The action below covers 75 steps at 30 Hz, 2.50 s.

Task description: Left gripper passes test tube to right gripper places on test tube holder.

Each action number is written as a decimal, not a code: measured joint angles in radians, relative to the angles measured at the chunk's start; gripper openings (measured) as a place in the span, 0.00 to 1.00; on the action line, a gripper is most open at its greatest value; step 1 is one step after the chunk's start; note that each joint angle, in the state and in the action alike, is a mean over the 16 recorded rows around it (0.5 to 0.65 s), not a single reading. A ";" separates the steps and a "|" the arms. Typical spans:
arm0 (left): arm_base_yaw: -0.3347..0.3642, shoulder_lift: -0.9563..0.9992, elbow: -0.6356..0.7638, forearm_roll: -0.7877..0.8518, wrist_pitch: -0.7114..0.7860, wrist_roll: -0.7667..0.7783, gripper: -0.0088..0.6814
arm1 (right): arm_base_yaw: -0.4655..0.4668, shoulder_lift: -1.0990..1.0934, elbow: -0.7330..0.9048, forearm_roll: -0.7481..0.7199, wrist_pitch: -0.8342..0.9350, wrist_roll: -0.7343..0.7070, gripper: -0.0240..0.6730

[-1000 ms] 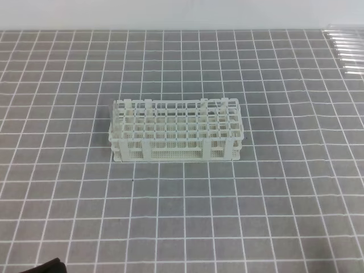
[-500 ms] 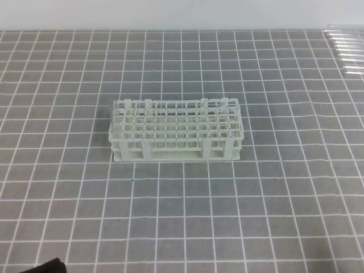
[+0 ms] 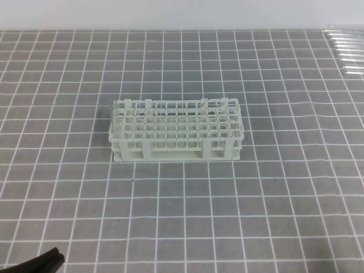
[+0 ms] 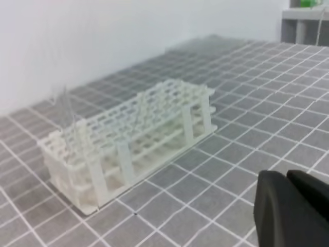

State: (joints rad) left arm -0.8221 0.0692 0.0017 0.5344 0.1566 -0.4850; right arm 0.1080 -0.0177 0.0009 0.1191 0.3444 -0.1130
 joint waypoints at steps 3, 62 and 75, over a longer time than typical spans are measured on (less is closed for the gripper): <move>0.047 0.000 0.002 -0.028 -0.038 0.065 0.01 | 0.000 0.000 0.000 0.000 0.000 0.000 0.03; 0.686 -0.081 0.003 -0.313 0.172 0.151 0.01 | 0.000 0.002 0.000 0.003 -0.004 0.000 0.03; 0.686 -0.079 0.003 -0.313 0.172 0.151 0.01 | 0.000 0.002 0.000 0.004 -0.004 0.000 0.03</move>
State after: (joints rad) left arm -0.1357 -0.0100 0.0044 0.2216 0.3290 -0.3344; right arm 0.1080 -0.0155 0.0009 0.1232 0.3409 -0.1130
